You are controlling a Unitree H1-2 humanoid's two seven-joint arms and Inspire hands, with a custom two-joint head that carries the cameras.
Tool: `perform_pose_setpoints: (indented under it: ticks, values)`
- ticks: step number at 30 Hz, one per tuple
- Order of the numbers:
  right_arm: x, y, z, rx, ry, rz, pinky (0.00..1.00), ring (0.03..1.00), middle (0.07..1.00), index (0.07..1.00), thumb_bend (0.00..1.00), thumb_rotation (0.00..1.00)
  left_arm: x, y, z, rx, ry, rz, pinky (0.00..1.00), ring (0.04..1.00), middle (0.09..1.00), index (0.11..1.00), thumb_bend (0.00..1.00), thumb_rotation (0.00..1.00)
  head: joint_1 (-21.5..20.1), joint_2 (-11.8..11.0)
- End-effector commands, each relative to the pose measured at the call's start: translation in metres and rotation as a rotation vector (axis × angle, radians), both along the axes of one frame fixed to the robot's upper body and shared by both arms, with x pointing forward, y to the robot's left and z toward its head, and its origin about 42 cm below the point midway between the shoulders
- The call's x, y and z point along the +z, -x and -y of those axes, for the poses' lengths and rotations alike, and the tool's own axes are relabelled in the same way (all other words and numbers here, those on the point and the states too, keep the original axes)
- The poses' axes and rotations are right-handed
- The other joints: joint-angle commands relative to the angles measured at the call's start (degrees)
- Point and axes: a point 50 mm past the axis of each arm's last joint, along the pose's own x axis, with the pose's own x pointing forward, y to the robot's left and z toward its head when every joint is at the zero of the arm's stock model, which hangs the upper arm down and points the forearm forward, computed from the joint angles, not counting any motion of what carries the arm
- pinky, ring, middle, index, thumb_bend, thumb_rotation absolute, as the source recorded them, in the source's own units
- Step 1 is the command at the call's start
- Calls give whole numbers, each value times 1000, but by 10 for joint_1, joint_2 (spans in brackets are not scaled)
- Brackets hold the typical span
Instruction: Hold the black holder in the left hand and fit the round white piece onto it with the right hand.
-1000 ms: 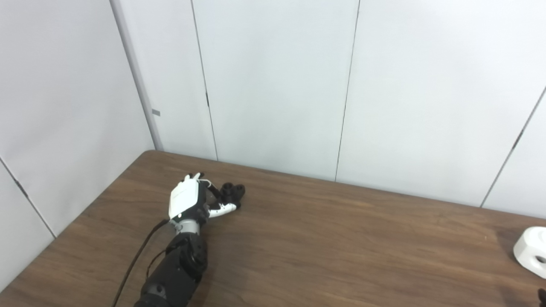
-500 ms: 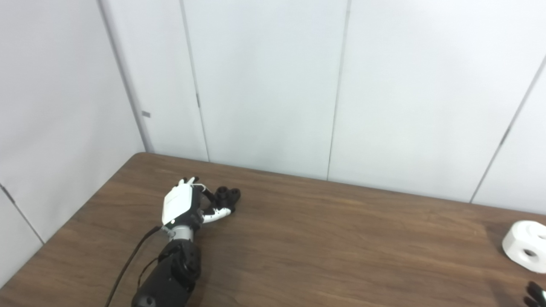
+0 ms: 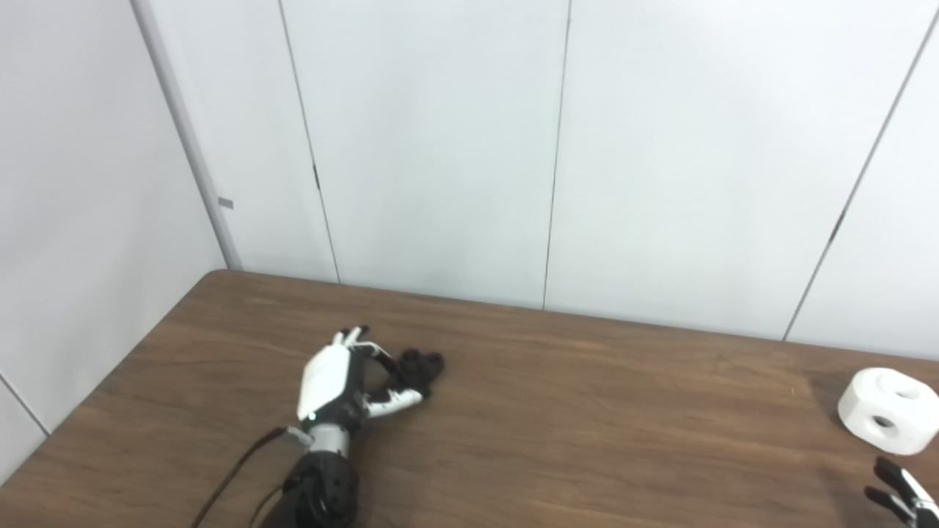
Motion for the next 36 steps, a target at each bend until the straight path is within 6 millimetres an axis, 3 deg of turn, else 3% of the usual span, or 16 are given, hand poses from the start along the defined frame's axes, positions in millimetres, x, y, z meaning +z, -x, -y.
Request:
perform_pose_setpoints:
  ticks: [1, 6, 8, 9, 11, 15, 18, 24, 28, 31, 32, 33, 34, 36]
  values:
    - [-19, 12, -9, -19, -45, -74, 493, 855, 920, 910, 1000, 849, 14, -1, 11, -54, -5, 63, 1000, 1000, 935, 481, 522, 45, 1, 0]
    - [-11, 12, -8, -50, -11, -71, 457, 866, 919, 911, 1000, 856, 9, 13, 27, -100, 0, 55, 1000, 1000, 934, 481, 521, 45, -30, 8]
    - [-4, 11, -7, -68, 8, -68, 804, 956, 975, 978, 922, 822, 7, 20, 31, -110, 16, 57, 1000, 1000, 931, 481, 521, 44, -50, 21]
    - [-1, 10, -5, -78, 26, -57, 880, 972, 987, 989, 871, 797, 6, 23, 33, -118, 24, 60, 1000, 1000, 929, 481, 521, 43, -50, 21]
    - [8, 8, -2, -94, 45, -28, 927, 976, 995, 988, 773, 738, 6, 29, 35, -134, 26, 71, 1000, 1000, 923, 481, 521, 43, -60, 36]
    - [26, 2, 7, -136, 71, 38, 946, 993, 1000, 966, 689, 618, 10, 37, 35, -158, 29, 94, 1000, 1000, 925, 481, 521, 43, -67, 47]
    - [45, -2, 9, -157, 67, 82, 966, 999, 1000, 968, 622, 461, 13, 43, 38, -185, 37, 106, 1000, 1000, 928, 481, 520, 43, -75, 54]
    - [78, -10, 17, -204, 82, 114, 989, 1000, 1000, 988, 552, 330, 15, 52, 53, -234, 51, 103, 1000, 1000, 928, 480, 520, 44, -90, 64]
    - [95, -16, 22, -222, 110, 139, 997, 1000, 1000, 995, 577, 369, 13, 53, 65, -267, 57, 111, 1000, 1000, 922, 481, 520, 44, -107, 66]
    - [105, -21, 27, -247, 137, 158, 996, 1000, 1000, 989, 654, 457, 11, 53, 70, -291, 65, 109, 1000, 1000, 919, 481, 520, 44, -121, 68]
    - [103, -24, 34, -260, 145, 155, 998, 1000, 1000, 989, 640, 414, 11, 53, 71, -297, 64, 105, 1000, 1000, 919, 481, 520, 44, -126, 69]
    - [100, -27, 43, -271, 152, 148, 1000, 1000, 1000, 993, 613, 169, 11, 53, 72, -302, 64, 101, 1000, 1000, 921, 481, 520, 44, -128, 69]
    - [95, -31, 54, -283, 164, 137, 1000, 1000, 1000, 997, 613, 86, 11, 53, 74, -309, 64, 98, 1000, 1000, 920, 481, 520, 44, -131, 69]
    - [89, -37, 71, -303, 195, 124, 1000, 1000, 1000, 999, 639, 18, 12, 53, 75, -324, 64, 95, 1000, 1000, 920, 481, 520, 43, -136, 70]
